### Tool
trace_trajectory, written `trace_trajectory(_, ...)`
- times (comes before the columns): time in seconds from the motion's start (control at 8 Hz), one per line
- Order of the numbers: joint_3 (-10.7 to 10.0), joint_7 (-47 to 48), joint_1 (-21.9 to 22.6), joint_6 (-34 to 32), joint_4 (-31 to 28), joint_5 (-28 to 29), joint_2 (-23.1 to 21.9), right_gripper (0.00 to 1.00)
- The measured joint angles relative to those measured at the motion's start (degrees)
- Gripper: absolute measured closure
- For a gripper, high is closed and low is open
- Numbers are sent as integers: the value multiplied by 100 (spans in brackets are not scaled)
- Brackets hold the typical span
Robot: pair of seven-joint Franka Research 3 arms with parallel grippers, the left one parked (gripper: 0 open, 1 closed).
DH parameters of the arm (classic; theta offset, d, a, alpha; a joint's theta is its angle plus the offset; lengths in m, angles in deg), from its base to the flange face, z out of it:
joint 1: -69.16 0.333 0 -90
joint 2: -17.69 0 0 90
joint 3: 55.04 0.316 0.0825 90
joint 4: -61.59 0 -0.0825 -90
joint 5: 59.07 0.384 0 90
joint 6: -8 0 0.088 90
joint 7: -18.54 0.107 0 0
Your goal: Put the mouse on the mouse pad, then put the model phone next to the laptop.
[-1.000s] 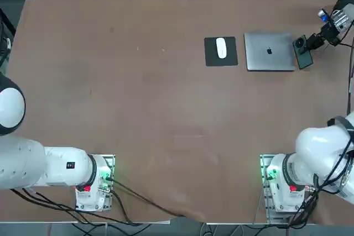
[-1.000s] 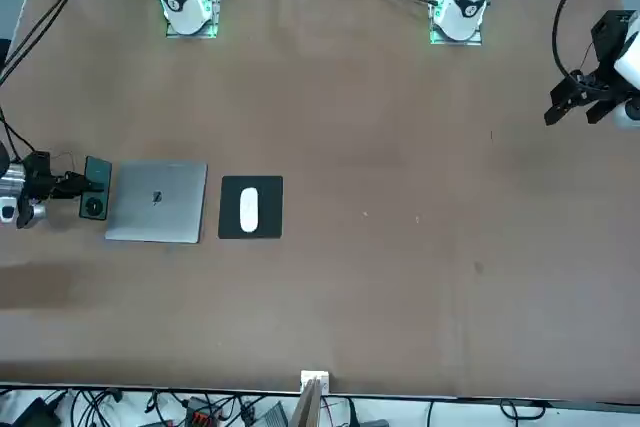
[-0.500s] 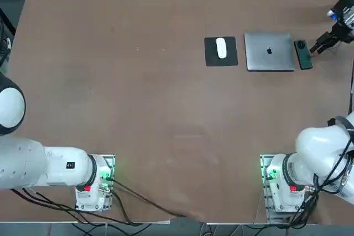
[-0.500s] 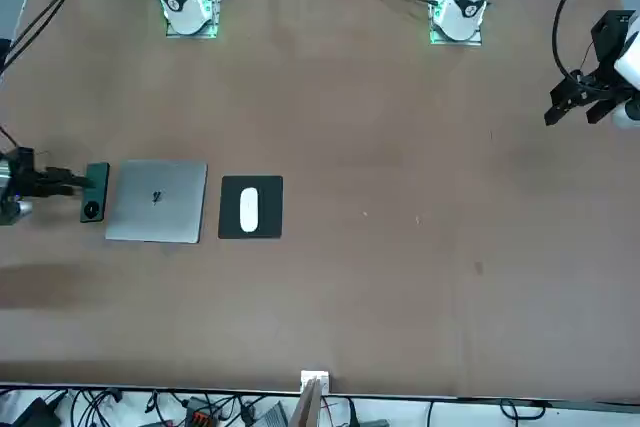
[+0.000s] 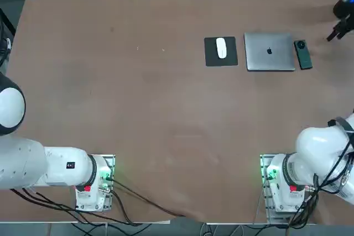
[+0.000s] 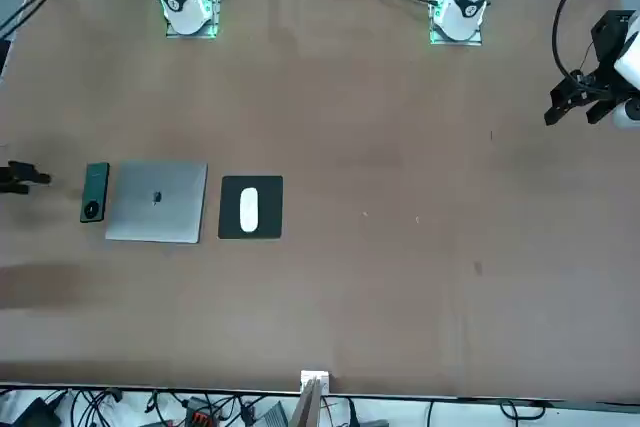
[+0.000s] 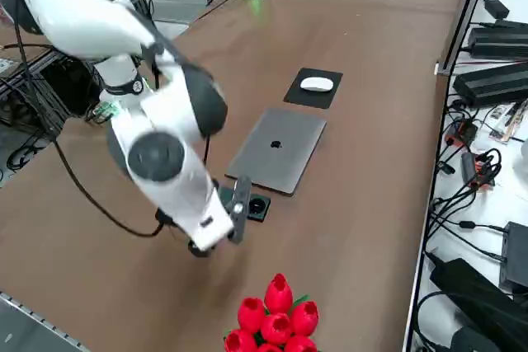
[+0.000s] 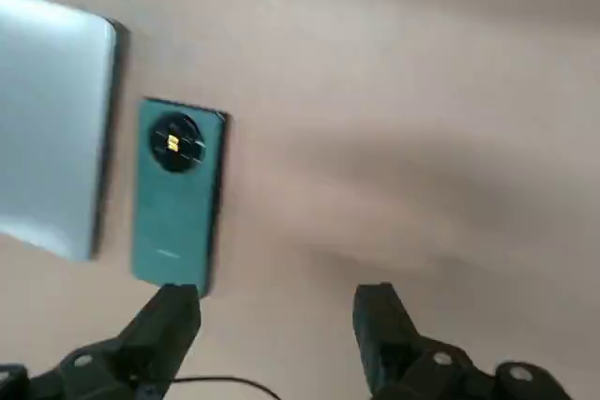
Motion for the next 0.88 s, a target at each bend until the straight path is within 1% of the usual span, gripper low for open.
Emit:
trace_trajectory(0.12, 44, 39, 184, -145, 21, 0, -294, 0)
trace_trajectory(0.25, 61, 360, 455, -228, 27, 0, -559, 0)
trace_trajectory(0.5, 82, 1705, 1060, -527, 27, -1, -907, 0)
trace_trajectory(0.88, 116, 3382, 2041, -1307, 171, 0, -1175, 0)
